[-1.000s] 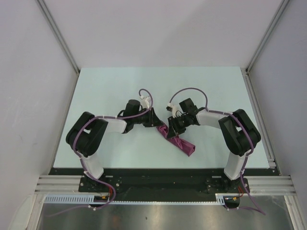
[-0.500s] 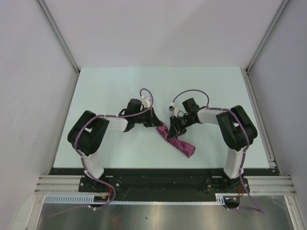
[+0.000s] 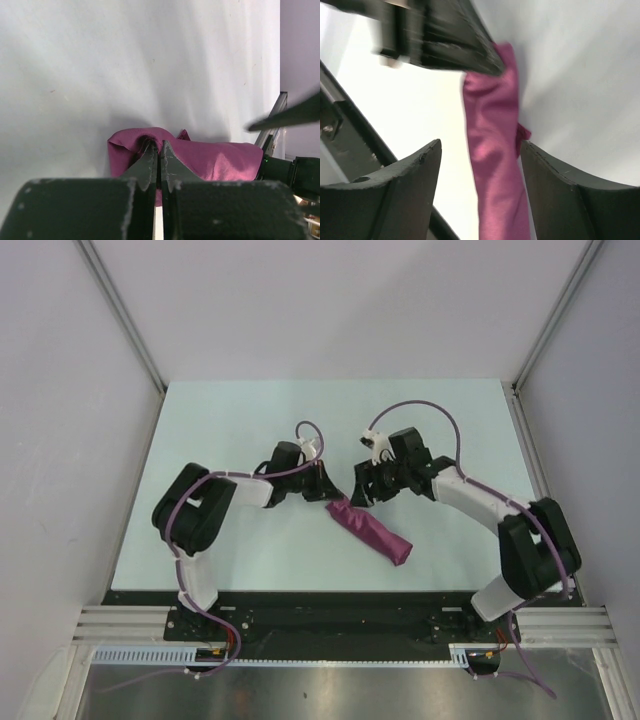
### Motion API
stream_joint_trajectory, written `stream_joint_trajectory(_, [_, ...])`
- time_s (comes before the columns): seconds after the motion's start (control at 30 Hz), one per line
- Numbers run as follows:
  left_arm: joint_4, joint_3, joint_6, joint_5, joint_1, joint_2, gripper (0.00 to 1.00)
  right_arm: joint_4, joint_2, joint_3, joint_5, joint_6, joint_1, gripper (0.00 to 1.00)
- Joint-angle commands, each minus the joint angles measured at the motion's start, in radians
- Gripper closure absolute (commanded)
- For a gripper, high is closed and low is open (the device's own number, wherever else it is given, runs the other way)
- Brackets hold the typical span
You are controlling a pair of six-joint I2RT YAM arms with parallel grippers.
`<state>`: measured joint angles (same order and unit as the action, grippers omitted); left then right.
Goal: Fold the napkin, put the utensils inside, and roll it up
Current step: Roll the napkin at the center of the board.
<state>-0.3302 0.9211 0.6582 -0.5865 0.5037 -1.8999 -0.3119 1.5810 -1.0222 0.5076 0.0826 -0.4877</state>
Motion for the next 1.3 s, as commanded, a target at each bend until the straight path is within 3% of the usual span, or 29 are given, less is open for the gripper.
stream_joint_trajectory(0.0, [-0.006,0.039,0.020,-0.009,0.006,-0.024,1.00,0.034,-0.119,0.017,-0.341,-0.081,-0.146,0.26])
stream_joint_trajectory(0.23, [-0.006,0.067,0.031,-0.007,0.007,-0.048,0.98,-0.009,-0.029,0.013,-0.613,-0.178,-0.328,0.23])
stream_joint_trajectory(0.43, [-0.016,0.090,0.040,-0.006,0.006,-0.056,0.81,0.019,-0.010,0.019,-0.649,-0.153,-0.347,0.21])
stream_joint_trajectory(0.57, [-0.041,0.101,0.040,-0.013,0.007,-0.057,0.72,0.045,-0.044,0.037,-0.614,-0.116,-0.305,0.18])
stream_joint_trajectory(0.73, [0.002,0.117,0.017,-0.004,0.004,-0.041,0.49,0.071,-0.105,0.073,-0.549,-0.086,-0.241,0.18])
stream_joint_trajectory(0.87, [0.072,0.076,-0.035,0.057,-0.008,0.037,0.36,0.089,-0.156,0.102,-0.463,-0.054,-0.189,0.17])
stream_joint_trajectory(0.93, [0.112,0.044,-0.054,0.083,-0.017,0.100,0.21,0.111,-0.187,0.117,-0.439,-0.041,-0.158,0.16])
stream_joint_trajectory(1.17, [0.186,-0.054,-0.097,0.206,-0.079,0.315,0.07,0.161,-0.249,0.162,-0.341,-0.003,-0.081,0.16])
stream_joint_trajectory(1.27, [0.220,-0.094,-0.120,0.266,-0.132,0.430,0.06,0.175,-0.277,0.178,-0.324,0.019,-0.048,0.16])
